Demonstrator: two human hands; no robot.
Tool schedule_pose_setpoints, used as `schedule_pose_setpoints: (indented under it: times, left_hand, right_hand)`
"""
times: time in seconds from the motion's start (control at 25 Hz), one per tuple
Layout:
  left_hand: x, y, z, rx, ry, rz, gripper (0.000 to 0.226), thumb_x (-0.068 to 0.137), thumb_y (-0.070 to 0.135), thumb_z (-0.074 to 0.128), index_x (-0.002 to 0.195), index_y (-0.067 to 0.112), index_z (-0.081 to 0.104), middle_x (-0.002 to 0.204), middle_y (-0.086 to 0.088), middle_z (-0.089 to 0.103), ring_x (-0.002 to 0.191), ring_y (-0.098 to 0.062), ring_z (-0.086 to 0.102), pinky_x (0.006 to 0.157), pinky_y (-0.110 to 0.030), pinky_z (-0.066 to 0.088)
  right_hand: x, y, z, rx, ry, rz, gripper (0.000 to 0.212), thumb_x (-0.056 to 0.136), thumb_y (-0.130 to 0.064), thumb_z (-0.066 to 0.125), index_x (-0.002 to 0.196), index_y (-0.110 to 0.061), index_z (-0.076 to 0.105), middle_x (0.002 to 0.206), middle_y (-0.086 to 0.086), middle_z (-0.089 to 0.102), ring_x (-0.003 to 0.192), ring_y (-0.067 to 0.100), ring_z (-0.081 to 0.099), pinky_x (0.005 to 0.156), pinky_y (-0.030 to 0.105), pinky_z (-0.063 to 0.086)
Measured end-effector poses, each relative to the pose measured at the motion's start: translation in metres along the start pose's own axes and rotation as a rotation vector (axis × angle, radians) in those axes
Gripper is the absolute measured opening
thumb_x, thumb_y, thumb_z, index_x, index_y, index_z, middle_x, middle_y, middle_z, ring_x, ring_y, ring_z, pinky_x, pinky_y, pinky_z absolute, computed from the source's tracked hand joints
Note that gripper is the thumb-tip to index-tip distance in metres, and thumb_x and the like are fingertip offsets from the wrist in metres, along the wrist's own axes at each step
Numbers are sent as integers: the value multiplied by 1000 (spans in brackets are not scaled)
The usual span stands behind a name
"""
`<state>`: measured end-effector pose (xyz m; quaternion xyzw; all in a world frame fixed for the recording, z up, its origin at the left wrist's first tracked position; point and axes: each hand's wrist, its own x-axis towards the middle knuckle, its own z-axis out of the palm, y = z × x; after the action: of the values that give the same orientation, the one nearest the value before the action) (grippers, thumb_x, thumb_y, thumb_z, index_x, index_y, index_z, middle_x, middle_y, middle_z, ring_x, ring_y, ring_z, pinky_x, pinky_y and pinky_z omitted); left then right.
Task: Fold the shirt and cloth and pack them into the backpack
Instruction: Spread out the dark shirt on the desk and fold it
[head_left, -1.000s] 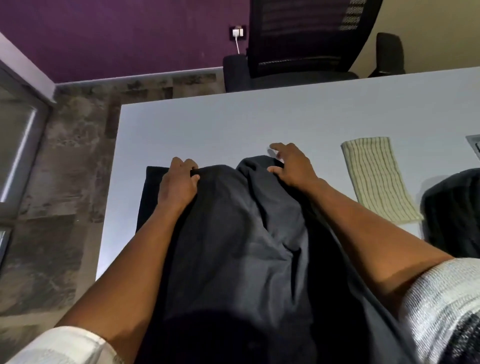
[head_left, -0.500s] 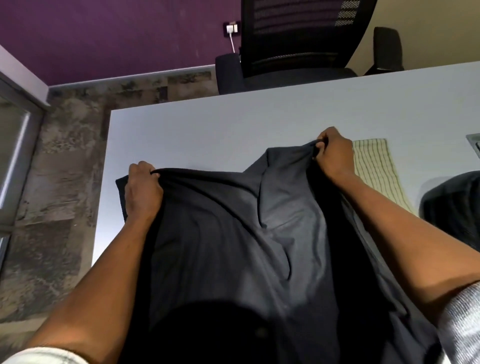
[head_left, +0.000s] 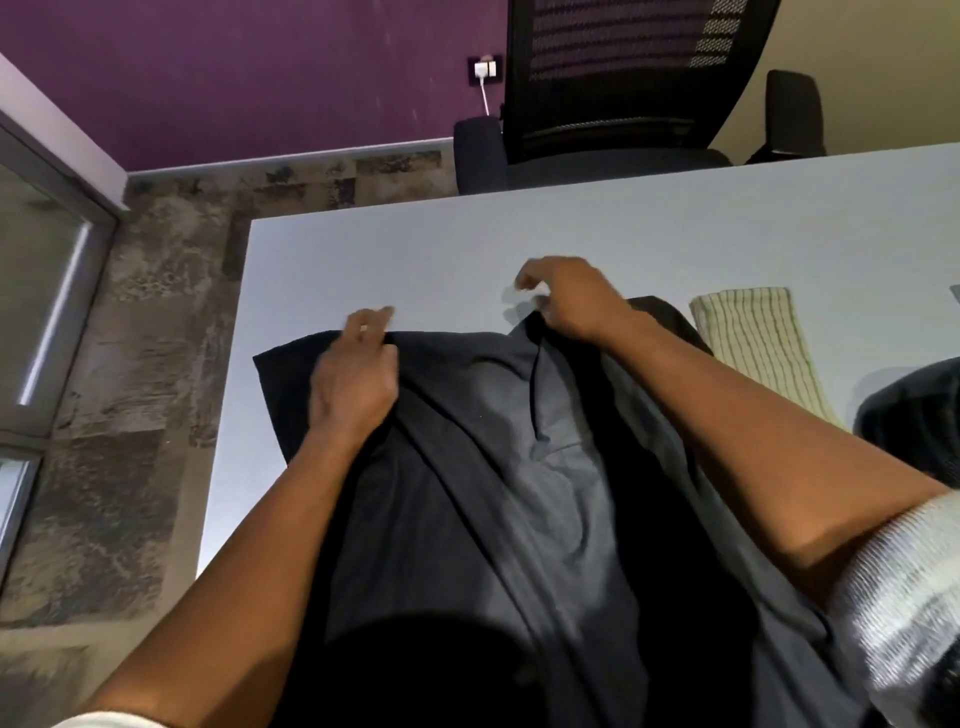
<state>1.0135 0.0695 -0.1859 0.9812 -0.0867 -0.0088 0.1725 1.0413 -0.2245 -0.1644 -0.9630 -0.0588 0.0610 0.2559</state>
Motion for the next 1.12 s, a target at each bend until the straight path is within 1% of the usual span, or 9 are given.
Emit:
schedule_pose_setpoints:
  times: [0.08, 0.16, 0.32, 0.44, 0.56, 0.64, 0.76, 0.96, 1.12]
  left_hand:
    - [3, 22, 9, -72, -198, 132, 61, 99, 37, 51, 154, 33, 27, 156, 2, 35, 130, -26, 51, 100, -45, 48]
    - [8, 29, 19, -103, -340, 154, 67, 94, 39, 61, 152, 35, 29, 141, 2, 47, 123, -24, 54, 98, -41, 48]
    - [3, 26, 32, -159, -288, 118, 20, 94, 28, 63, 114, 27, 65, 105, 5, 53, 99, -21, 59, 87, -34, 48]
    - [-2, 30, 25, -177, -265, 119, 5, 93, 26, 65, 94, 27, 60, 103, 7, 49, 86, -20, 59, 79, -35, 49]
    - [-6, 31, 20, -154, -311, 74, 12, 92, 22, 67, 91, 27, 56, 126, 9, 49, 93, -24, 63, 86, -38, 49]
    - [-10, 31, 19, -138, -327, 55, 28, 91, 21, 69, 113, 31, 56, 149, 11, 39, 111, -29, 61, 97, -40, 47]
    - [-9, 31, 18, -94, -382, 39, 80, 91, 23, 70, 154, 37, 23, 161, 9, 25, 129, -33, 52, 109, -47, 42]
    - [-8, 16, 25, -98, -427, -13, 87, 93, 27, 69, 159, 32, 13, 168, 8, 0, 144, -27, 36, 116, -45, 35]
    - [-15, 3, 25, -196, -413, -40, 89, 92, 24, 70, 160, 29, 12, 168, 6, -5, 149, -24, 28, 120, -44, 29]
  right_hand:
    - [14, -13, 13, -87, -261, -18, 26, 91, -9, 59, 110, -24, 67, 118, 0, 65, 108, 24, 60, 89, 34, 47]
    - [20, -19, 20, -189, -400, -26, 31, 86, -5, 61, 108, -27, 66, 107, -6, 63, 104, 22, 61, 84, 33, 47]
    - [16, -24, 25, -286, -482, -66, 19, 86, -16, 69, 94, -32, 62, 98, -8, 62, 94, 19, 59, 75, 29, 42]
    - [10, -21, 27, -261, -337, -46, 9, 89, -26, 69, 96, -32, 67, 107, -3, 66, 99, 22, 62, 75, 29, 40]
    - [8, -18, 24, -253, -163, -37, 11, 91, -28, 65, 102, -27, 67, 110, 1, 65, 99, 27, 61, 75, 32, 39]
    - [7, -17, 18, -257, -84, -20, 10, 92, -28, 62, 100, -24, 65, 107, 4, 63, 95, 30, 60, 72, 33, 38]
    - [2, -17, 13, -245, 3, 35, 10, 92, -25, 59, 98, -18, 62, 100, 7, 61, 88, 31, 59, 70, 35, 43]
    - [-6, -16, 10, -221, 155, 139, 12, 95, -19, 48, 99, -9, 53, 90, 12, 60, 80, 35, 59, 64, 37, 42]
    - [-6, -5, -10, -162, 362, 360, 20, 96, -15, 41, 112, -4, 49, 99, 21, 63, 86, 41, 60, 67, 38, 38]
